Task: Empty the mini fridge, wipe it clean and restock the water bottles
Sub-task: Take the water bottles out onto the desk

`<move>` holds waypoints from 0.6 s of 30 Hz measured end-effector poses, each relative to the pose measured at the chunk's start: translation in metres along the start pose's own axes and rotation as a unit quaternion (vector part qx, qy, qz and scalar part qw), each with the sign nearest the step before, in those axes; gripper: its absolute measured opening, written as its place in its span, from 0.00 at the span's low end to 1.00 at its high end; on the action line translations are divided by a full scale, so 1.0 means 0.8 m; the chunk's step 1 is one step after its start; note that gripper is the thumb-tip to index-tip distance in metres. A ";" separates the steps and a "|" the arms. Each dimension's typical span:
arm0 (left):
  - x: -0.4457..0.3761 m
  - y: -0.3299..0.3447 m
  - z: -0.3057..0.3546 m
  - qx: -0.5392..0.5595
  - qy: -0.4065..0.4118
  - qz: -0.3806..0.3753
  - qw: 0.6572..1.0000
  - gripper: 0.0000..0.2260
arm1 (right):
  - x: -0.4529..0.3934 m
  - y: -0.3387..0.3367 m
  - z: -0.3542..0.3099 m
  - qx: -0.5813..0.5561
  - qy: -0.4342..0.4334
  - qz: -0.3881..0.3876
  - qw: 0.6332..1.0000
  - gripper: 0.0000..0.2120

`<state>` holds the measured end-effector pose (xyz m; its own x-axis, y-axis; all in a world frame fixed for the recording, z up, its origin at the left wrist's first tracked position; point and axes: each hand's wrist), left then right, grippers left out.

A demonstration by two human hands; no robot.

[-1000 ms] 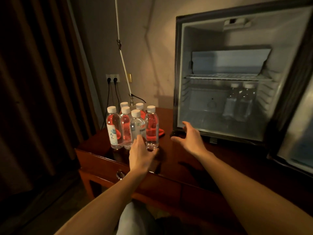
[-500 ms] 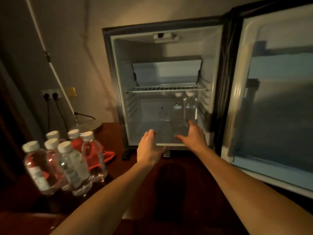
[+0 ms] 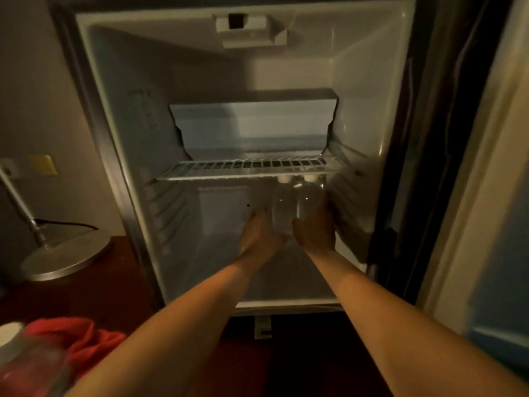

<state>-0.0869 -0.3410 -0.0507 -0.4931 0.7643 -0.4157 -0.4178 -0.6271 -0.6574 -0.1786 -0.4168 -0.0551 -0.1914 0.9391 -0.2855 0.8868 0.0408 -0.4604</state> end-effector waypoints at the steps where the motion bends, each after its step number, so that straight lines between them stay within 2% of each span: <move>1: -0.011 0.005 0.001 0.023 0.000 -0.002 1.000 0.17 | -0.007 0.005 -0.001 -0.018 -0.008 0.016 1.000 0.40; 5: -0.035 0.018 0.007 0.088 0.004 0.003 0.996 0.12 | -0.023 0.021 0.002 -0.030 -0.040 0.090 0.995 0.41; 7: -0.038 0.021 0.003 0.080 -0.019 0.001 0.997 0.28 | -0.024 0.026 0.007 0.014 -0.056 0.099 0.993 0.37; 8: -0.036 0.020 0.001 0.080 -0.029 0.011 0.996 0.32 | -0.024 0.026 0.009 0.039 -0.055 0.092 0.993 0.35; 9: -0.031 0.016 0.003 0.098 -0.041 0.018 0.994 0.31 | -0.026 0.027 0.014 0.070 -0.061 0.087 0.992 0.32; 11: -0.021 0.006 0.008 0.114 -0.057 0.042 0.991 0.19 | -0.024 0.021 0.015 0.111 -0.069 0.083 0.988 0.30; 13: 0.000 -0.011 0.014 0.112 -0.061 0.043 0.991 0.15 | -0.008 0.011 0.008 0.101 -0.073 0.076 0.989 0.32; 14: 0.013 -0.019 0.014 0.113 -0.065 0.044 0.990 0.17 | 0.007 0.002 0.003 0.084 -0.068 0.072 0.992 0.33; 17: 0.057 -0.044 0.011 0.103 -0.077 0.070 0.989 0.29 | 0.056 -0.019 -0.008 0.035 -0.073 0.063 0.995 0.33; 18: 0.074 -0.053 0.012 0.093 -0.078 0.073 0.990 0.30 | 0.075 -0.026 -0.013 0.037 -0.077 0.059 0.995 0.31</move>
<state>-0.1061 -0.2705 -0.0416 -0.6642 0.6402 -0.3858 -0.4594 -0.7568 -0.4650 -0.2041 -0.3577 -0.0536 -0.1557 0.8722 -0.4637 0.8744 -0.0966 -0.4754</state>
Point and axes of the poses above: each hand's wrist, its own x-axis away from the middle knuckle, its own y-axis out of the palm, z = x × y, and after that the axes turned 4 degrees about y, right-handed
